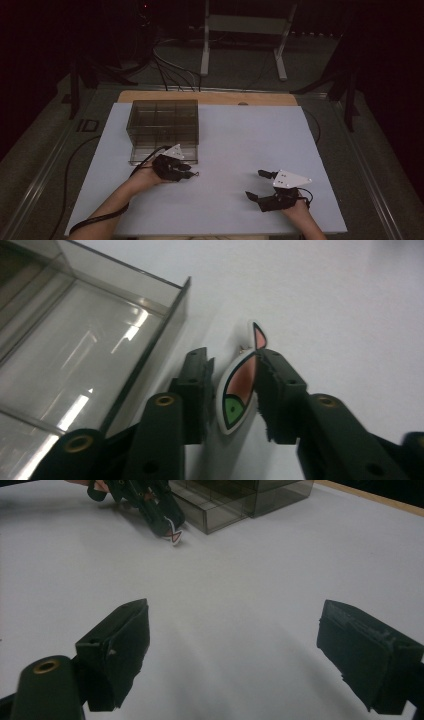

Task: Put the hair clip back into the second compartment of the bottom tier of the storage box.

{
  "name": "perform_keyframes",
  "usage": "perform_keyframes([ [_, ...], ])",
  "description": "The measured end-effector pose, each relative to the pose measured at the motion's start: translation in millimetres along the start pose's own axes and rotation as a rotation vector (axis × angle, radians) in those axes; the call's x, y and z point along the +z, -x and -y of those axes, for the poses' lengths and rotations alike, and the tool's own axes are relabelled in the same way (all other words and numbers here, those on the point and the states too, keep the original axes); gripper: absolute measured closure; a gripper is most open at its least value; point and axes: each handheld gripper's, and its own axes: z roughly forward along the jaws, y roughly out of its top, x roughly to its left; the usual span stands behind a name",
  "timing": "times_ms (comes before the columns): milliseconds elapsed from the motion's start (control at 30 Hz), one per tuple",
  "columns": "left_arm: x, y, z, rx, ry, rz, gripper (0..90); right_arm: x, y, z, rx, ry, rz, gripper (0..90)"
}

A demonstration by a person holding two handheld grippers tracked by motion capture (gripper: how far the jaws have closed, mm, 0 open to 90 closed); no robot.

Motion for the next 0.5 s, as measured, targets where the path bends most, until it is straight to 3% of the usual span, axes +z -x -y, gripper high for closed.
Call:
perform_keyframes([
  [167, 0.0, 2.4, -1.3, 0.029, -0.02, 0.005, 72.5, 0.1, -0.5, -0.2, -0.003, 0.0, -0.001, 13.5],
  [500, 0.3, 8.7, -3.2, 0.049, -0.048, -0.002, 82.1, -0.2, -0.2, -0.1, -0.003, -0.001, -0.001, 13.5],
])
